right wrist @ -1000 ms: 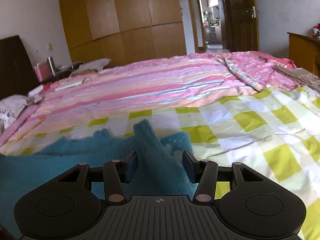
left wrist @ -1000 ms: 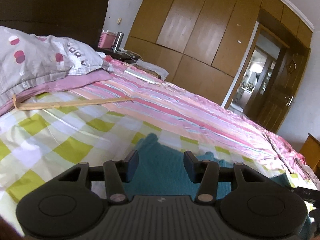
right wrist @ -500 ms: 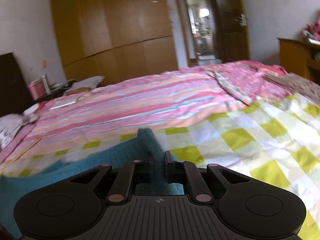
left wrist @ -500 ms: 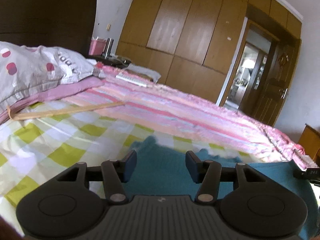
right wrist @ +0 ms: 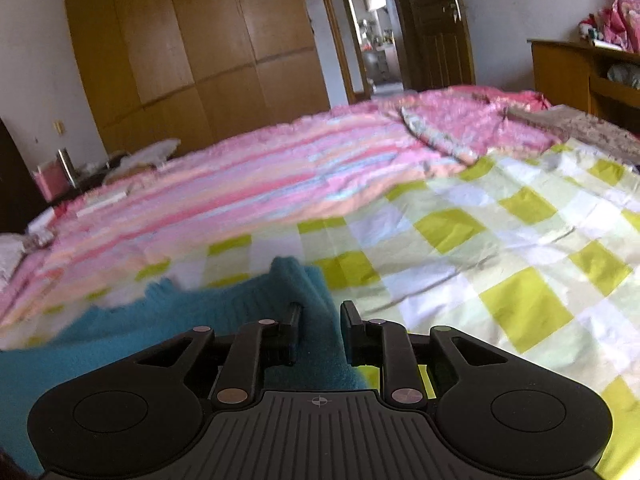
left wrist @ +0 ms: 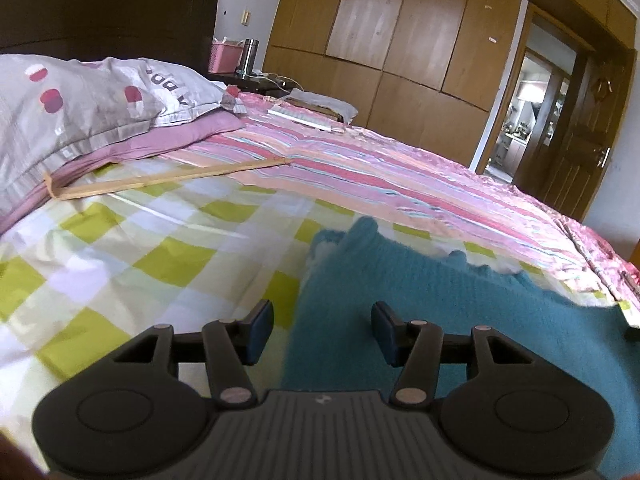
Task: Fold small clothes
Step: 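Move both open tools to the new folded edge of the sweater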
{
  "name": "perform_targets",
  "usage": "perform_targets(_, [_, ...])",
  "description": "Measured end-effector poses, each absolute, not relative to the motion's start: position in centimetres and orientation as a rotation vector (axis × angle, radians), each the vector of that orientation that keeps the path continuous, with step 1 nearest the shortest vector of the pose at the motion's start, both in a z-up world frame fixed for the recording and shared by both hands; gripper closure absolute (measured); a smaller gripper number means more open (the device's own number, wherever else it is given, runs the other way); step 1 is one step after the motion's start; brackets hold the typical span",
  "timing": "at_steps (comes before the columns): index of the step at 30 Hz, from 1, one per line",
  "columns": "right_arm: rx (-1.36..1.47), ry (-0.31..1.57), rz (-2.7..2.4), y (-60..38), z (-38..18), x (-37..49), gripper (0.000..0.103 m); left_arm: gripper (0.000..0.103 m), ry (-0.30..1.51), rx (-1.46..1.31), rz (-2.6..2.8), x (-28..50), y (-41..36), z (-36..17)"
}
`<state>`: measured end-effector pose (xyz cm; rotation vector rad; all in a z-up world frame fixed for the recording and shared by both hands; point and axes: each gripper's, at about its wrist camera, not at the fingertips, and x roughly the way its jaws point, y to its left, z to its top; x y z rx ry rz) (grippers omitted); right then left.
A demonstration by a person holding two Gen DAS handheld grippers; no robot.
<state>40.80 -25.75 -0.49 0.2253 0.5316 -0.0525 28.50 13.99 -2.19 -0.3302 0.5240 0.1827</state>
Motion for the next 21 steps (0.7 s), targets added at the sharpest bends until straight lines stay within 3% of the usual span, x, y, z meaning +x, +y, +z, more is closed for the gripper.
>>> perform_targets(8, [0.150, 0.511, 0.076, -24.9, 0.0, 36.3, 0.082, 0.045, 0.554, -0.357, 0.207, 25.7, 13.9, -2.0])
perform_targets(11, [0.121, 0.565, 0.024, -25.3, -1.7, 36.7, 0.096, 0.043, 0.567, -0.385, 0.228, 24.7, 13.8, -2.4])
perform_targets(14, [0.195, 0.576, 0.010, -26.6, -2.8, 37.0, 0.100, 0.041, 0.569, -0.373, 0.236, 24.1, 13.3, -2.9])
perform_targets(21, [0.149, 0.589, -0.003, -25.6, -1.8, 36.7, 0.099, 0.040, 0.566, -0.398, 0.254, 23.1, 13.7, -2.7])
